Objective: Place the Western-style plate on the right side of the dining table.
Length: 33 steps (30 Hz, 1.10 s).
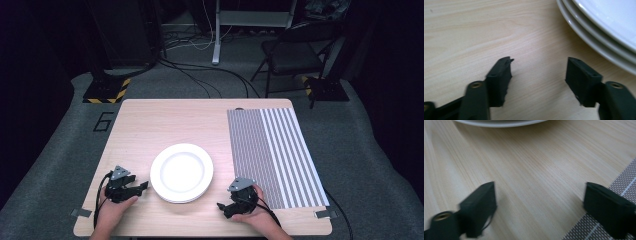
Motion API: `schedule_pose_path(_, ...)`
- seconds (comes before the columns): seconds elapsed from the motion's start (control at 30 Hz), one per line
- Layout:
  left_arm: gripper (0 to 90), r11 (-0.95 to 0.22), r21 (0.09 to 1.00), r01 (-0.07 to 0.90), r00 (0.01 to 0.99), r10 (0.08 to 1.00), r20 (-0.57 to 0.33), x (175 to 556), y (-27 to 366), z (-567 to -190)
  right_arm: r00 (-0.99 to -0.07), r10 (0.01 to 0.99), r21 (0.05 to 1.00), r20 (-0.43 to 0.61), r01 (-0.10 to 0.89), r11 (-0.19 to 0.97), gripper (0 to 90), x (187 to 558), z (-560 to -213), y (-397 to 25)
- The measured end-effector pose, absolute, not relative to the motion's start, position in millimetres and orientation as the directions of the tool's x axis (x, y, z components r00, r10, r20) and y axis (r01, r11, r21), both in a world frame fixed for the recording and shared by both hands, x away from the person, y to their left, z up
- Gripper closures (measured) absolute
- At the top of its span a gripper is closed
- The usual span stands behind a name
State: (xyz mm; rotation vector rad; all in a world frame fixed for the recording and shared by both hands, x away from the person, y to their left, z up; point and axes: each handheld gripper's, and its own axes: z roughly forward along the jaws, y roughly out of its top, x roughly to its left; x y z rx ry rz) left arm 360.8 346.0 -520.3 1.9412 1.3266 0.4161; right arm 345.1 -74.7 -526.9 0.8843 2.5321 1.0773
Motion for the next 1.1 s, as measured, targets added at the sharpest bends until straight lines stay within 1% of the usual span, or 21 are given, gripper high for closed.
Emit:
schedule_pose_path(0.03,45.1,-0.179,0.723,0.667,0.404,0.902,-0.15,360.9,346.9,-518.8,-0.785,0.62,0.719,0.008,0.435,0.542,20.9,344.2,-525.2,-75.9)
schedule_pose_path(0.1,46.5,-0.176,0.724,0.667,0.403,0.903,-0.152,360.9,346.9,-514.0,-0.778,0.628,0.715,0.033,0.457,0.529,23.4,342.0,-522.3,-76.4)
schedule_pose_path(0.17,47.3,-0.177,0.72,0.671,0.403,0.902,-0.154,362.0,345.8,-507.8,-0.771,0.636,0.716,0.014,0.452,0.532,28.0,338.7,-519.1,-75.8)
schedule_pose_path(0.27,48.7,-0.179,0.715,0.675,0.391,0.909,-0.142,363.5,343.7,-500.1,-0.772,0.636,0.723,0.001,0.44,0.532,29.5,336.0,-511.8,-74.8)
schedule_pose_path(0.3,49.6,-0.143,0.717,0.682,0.376,0.909,-0.176,366.2,341.2,-493.1,-0.767,0.641,0.725,0.005,0.444,0.526,31.5,334.2,-502.2,-73.8)
schedule_pose_path(0.33,50.8,-0.143,0.718,0.681,0.381,0.907,-0.18,367.7,339.8,-489.0,-0.77,0.638,0.727,0.001,0.439,0.528,31.5,334.8,-499.5,-73.9)
schedule_pose_path(0.43,54.2,-0.153,0.717,0.681,0.362,0.92,-0.148,373.8,333.8,-476.8,-0.764,0.645,0.729,0.003,0.444,0.522,33.9,337.1,-489.6,-73.0)
schedule_pose_path(0.5,54.4,-0.127,0.72,0.682,0.351,0.921,-0.169,377.6,330.5,-468.9,-0.761,0.649,0.732,-0.006,0.439,0.521,35.6,341.2,-484.4,-72.1)
schedule_pose_path(0.57,54.2,-0.101,0.743,0.662,0.341,0.923,-0.178,380.8,326.5,-461.7,-0.749,0.663,0.735,-0.004,0.447,0.51,37.3,345.1,-480.2,-71.4)
schedule_pose_path(0.6,54.2,-0.101,0.743,0.662,0.341,0.923,-0.178,380.8,326.5,-461.7,-0.749,0.663,0.735,-0.004,0.447,0.51,37.3,345.1,-480.2,-71.4)
schedule_pose_path(0.63,53.8,-0.104,0.753,0.649,0.356,0.917,-0.18,384.0,322.2,-455.2,-0.745,0.667,0.743,0.009,0.452,0.494,40.3,350.1,-477.0,-70.4)
schedule_pose_path(0.67,54.3,-0.114,0.759,0.641,0.357,0.92,-0.163,386.6,318.1,-452.3,-0.743,0.67,0.747,0.009,0.45,0.49,41.0,351.6,-476.3,-69.8)
schedule_pose_path(0.73,57.7,-0.136,0.767,0.627,0.367,0.92,-0.136,388.4,314.3,-447.6,-0.736,0.677,0.754,0.011,0.451,0.478,41.4,355.7,-474.7,-67.7)
schedule_pose_path(0.8,60.5,-0.128,0.776,0.617,0.381,0.912,-0.152,389.0,312.9,-443.0,-0.732,0.681,0.762,0.01,0.447,0.469,41.0,359.5,-473.4,-65.6)
schedule_pose_path(0.93,61.2,-0.126,0.784,0.608,0.387,0.91,-0.153,388.3,313.5,-439.9,-0.717,0.697,0.774,0.021,0.453,0.443,40.9,362.8,-471.7,-63.2)
schedule_pose_path(1.0,61.9,-0.13,0.788,0.601,0.406,0.9,-0.161,387.9,315.4,-440.2,-0.699,0.713,0.786,0.049,0.468,0.404,40.7,367.7,-471.3,-63.8)
schedule_pose_path(1.1,63.2,-0.135,0.784,0.606,0.424,0.888,-0.175,388.7,314.3,-440.7,-0.674,0.737,0.8,0.051,0.469,0.374,39.8,371.8,-471.8,-64.2)
